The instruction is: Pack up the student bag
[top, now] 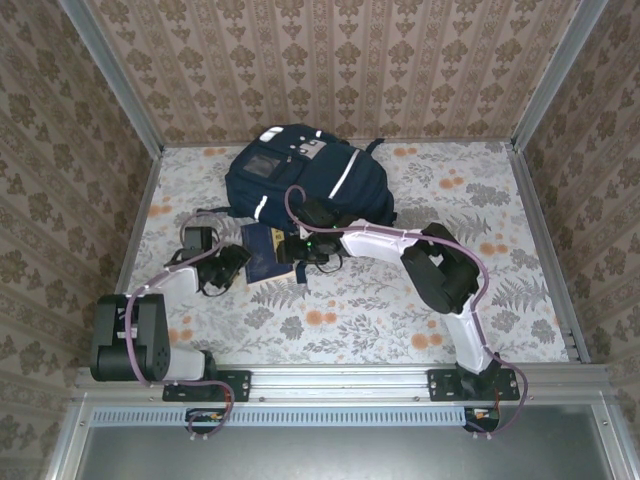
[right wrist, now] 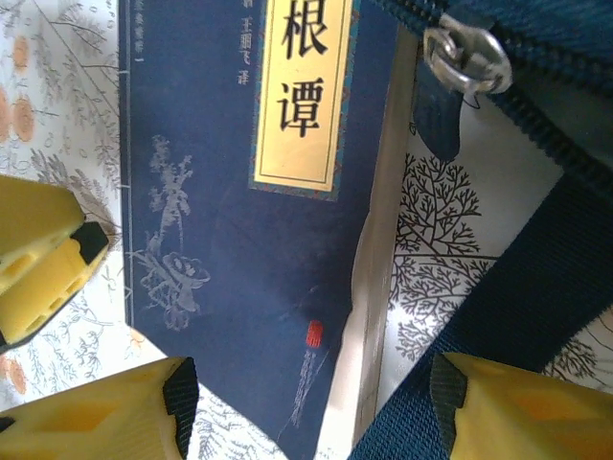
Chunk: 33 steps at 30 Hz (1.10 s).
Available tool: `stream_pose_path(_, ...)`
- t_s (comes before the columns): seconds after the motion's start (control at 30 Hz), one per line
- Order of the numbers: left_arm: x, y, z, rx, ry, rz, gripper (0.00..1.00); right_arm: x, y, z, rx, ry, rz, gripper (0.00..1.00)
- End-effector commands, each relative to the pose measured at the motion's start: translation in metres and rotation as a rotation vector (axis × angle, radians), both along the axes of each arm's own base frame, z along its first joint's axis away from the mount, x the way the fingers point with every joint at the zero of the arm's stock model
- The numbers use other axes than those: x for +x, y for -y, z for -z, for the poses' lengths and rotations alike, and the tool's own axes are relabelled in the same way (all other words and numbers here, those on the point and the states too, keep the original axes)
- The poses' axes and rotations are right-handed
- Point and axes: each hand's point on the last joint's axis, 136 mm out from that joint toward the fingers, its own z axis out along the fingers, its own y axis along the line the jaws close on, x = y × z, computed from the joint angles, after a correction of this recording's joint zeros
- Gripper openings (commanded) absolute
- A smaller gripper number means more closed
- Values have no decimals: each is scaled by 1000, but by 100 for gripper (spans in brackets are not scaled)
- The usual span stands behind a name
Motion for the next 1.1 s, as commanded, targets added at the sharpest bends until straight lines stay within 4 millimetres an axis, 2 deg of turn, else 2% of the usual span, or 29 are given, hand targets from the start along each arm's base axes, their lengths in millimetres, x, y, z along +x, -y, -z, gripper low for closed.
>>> stream_pose_path(0.0,9,1,3,-16,26,-18,53,0,-15,0,37,-33,-8,66)
stream_pose_path(0.23,4,5,12,-5,17,-6,53,4,-15,10,-15,-18,-17,64)
stream_pose_path(0.4,3,9,19,-12,9,4,52,4,-27,15,17,-49,-31,59)
stream_pose_path(0.57,2,17,24,-20,0,29,50,3,-42,18,86,-105,-42,48)
stream_pose_path(0.63,1,19,25,-21,-1,35,50,2,-46,15,112,-118,-38,42)
stream_pose_path(0.93,-5,22,23,-23,6,52,48,4,-52,-9,279,-177,44,33)
stream_pose_path(1.0,-6,23,23,-20,2,58,48,4,-55,-13,315,-201,50,29)
stream_pose_path(1.07,-7,24,22,-19,4,61,48,2,-57,-13,335,-223,57,29)
